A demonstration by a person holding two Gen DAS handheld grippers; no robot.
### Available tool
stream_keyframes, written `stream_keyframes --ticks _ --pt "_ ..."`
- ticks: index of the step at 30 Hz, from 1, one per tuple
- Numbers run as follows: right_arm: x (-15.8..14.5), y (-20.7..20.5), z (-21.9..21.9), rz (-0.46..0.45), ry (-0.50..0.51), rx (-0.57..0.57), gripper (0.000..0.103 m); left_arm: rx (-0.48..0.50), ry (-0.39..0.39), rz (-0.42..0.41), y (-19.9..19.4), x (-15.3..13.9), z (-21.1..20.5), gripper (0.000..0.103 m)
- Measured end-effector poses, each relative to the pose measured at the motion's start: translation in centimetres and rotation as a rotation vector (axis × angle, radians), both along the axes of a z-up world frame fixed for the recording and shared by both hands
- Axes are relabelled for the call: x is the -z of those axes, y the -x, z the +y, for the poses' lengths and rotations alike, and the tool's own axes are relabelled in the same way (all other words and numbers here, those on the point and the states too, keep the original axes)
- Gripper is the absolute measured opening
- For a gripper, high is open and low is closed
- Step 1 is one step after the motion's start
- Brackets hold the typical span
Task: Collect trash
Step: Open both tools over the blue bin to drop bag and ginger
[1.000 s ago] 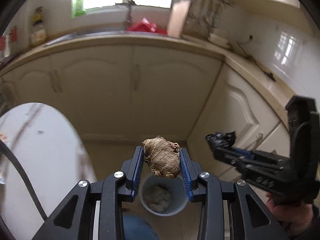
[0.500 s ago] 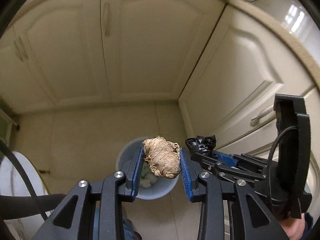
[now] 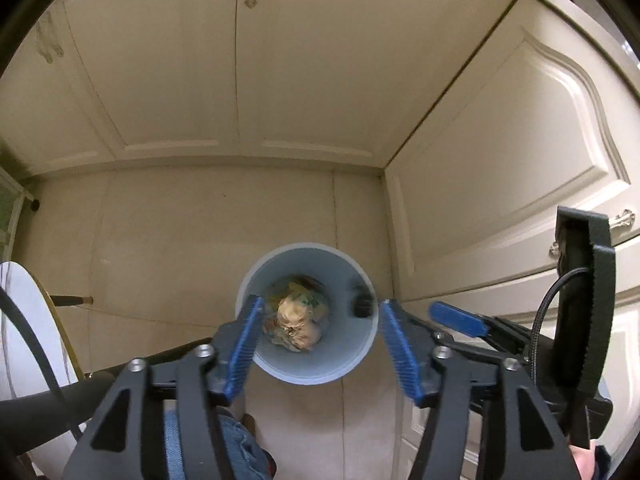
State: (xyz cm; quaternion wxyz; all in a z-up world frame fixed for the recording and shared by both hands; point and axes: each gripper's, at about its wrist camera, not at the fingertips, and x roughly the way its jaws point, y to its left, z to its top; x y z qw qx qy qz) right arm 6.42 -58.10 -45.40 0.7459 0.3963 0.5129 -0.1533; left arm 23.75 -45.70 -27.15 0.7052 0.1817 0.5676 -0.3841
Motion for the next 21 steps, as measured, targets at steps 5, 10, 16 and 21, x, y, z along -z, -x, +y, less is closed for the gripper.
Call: stream_keyframes --ticks 5,10,16,21 --pt "-0.1 1.3 -0.3 -0.011 0.003 0.054 0.097 -0.013 0.0 -0.022 0.1 -0.2 -0.2 0.069" --pt "-1.0 2.4 -0.7 -0.014 0.025 0.11 0.103 -0.033 0.012 -0.112 2.1 -1.7 1.3 0.079" --pt "-4.0 3.3 -0.4 -0.057 0.065 0.145 0.103 -0.034 0.069 -0.211 4.0 -5.4 2.5 0.083" --pt "-8.4 4.4 0.2 -0.127 0.111 0.187 0.103 -0.018 0.163 -0.297 7.1 -10.2 6.6 0.083"
